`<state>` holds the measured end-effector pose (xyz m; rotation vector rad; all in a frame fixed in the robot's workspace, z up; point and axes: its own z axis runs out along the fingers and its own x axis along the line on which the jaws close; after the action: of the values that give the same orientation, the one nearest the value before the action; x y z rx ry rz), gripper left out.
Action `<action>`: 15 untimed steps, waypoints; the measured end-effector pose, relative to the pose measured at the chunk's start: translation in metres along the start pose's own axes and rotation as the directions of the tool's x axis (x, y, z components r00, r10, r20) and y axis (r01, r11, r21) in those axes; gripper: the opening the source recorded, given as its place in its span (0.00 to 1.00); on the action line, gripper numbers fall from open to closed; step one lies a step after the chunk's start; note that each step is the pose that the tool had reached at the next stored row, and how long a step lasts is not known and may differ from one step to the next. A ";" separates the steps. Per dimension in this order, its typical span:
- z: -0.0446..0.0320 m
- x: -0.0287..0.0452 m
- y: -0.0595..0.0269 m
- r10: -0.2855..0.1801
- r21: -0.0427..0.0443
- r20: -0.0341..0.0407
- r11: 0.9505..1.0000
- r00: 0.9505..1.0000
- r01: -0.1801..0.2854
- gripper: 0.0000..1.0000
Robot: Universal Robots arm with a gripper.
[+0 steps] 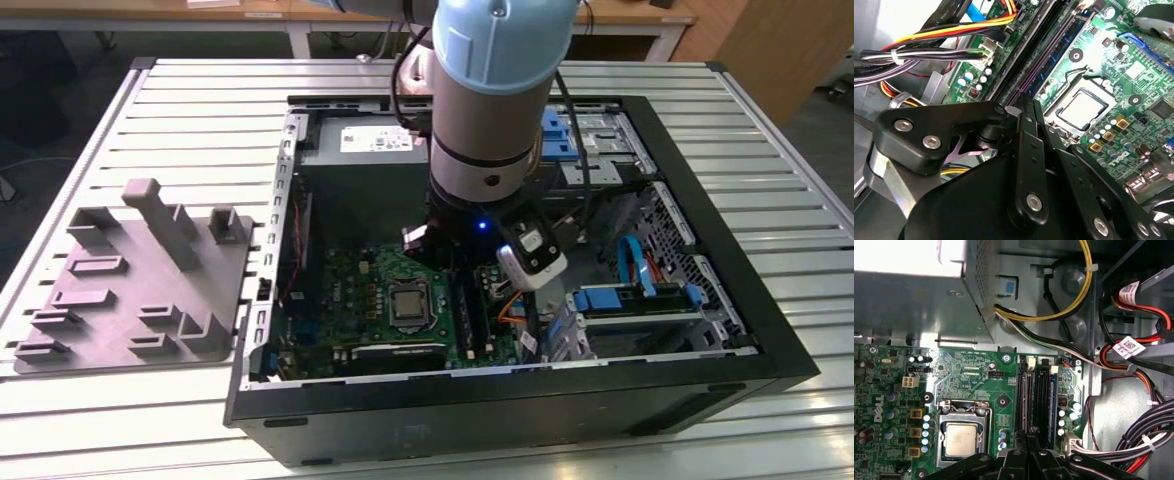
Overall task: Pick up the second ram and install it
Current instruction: 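Insert the second ram into the second slot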
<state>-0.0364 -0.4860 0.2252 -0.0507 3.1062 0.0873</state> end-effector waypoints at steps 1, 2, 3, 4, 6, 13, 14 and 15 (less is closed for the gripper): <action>0.0001 0.0000 0.0000 0.004 0.000 0.000 1.000 1.000 -0.004 0.12; 0.0002 0.0000 0.0000 0.008 0.000 0.001 1.000 1.000 -0.008 0.12; 0.0003 0.0000 0.0000 0.012 0.000 0.001 1.000 1.000 -0.012 0.12; 0.0003 0.0000 0.0000 0.014 0.000 0.001 1.000 1.000 -0.014 0.12; 0.0004 0.0000 0.0000 0.017 0.000 0.001 1.000 1.000 -0.017 0.12; 0.0005 -0.0004 0.0000 0.031 0.001 0.002 1.000 1.000 -0.031 0.12; 0.0005 -0.0005 0.0000 0.035 0.001 0.002 0.999 0.999 -0.035 0.12; 0.0005 -0.0005 0.0000 0.039 0.001 0.002 0.999 0.999 -0.040 0.12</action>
<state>-0.0359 -0.4860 0.2248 0.0108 3.1054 0.0865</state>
